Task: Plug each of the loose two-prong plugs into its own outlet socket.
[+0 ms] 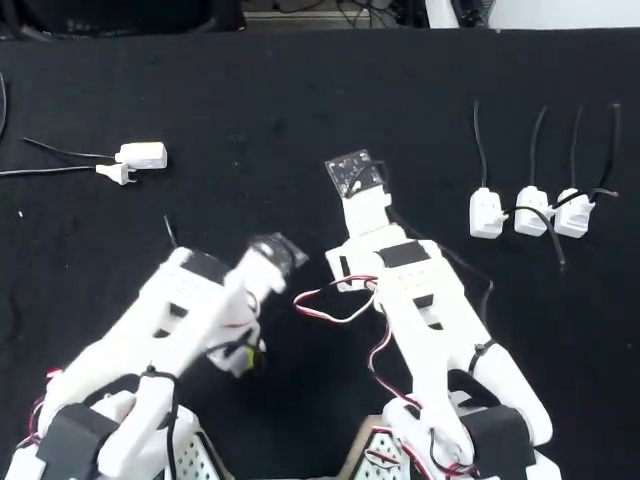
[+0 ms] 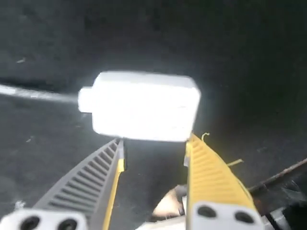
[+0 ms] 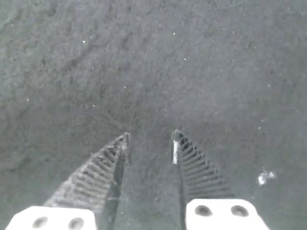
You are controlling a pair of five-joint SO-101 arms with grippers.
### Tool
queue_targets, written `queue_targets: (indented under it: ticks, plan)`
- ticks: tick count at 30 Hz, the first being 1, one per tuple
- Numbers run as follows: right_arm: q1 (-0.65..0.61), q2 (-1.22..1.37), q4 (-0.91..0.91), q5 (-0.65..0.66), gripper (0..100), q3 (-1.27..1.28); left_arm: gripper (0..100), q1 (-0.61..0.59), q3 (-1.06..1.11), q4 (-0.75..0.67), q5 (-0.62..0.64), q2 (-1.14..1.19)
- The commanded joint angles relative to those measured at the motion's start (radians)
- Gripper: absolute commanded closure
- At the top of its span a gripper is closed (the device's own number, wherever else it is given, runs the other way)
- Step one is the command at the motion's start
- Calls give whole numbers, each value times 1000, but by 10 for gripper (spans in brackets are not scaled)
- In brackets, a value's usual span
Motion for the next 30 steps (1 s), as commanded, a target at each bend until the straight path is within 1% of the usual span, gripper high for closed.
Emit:
queue_targets:
  ticks: [1,4,8,11,13,16,20,23,25,28,30]
  plan:
    - [18,-42,2,3,861,-5,798,-145,-173,66,15,-14]
    - [18,-42,2,3,861,-5,798,-183,-160,52,9,-12]
    - [21,-48,2,3,861,-5,798,-170,-107,48,-46,-12]
    - [72,-50,3,-17,861,-15,798,-160,-67,6,-48,-12]
    - [137,-51,5,-74,861,-33,798,-160,-36,-68,-15,-12]
    - [209,-48,3,-133,861,-45,798,-159,16,-203,78,-12]
    - [215,-44,2,-153,861,-42,798,-148,42,-334,199,-12]
    - [215,-44,-17,-153,861,-41,798,-96,36,-382,269,-12]
    - [215,-42,-21,-152,861,-41,798,-38,31,-407,310,-12]
    - [215,-42,-21,-152,861,-39,798,35,31,-436,334,-14]
    - [215,-42,-21,-152,861,-39,798,48,21,-430,328,-15]
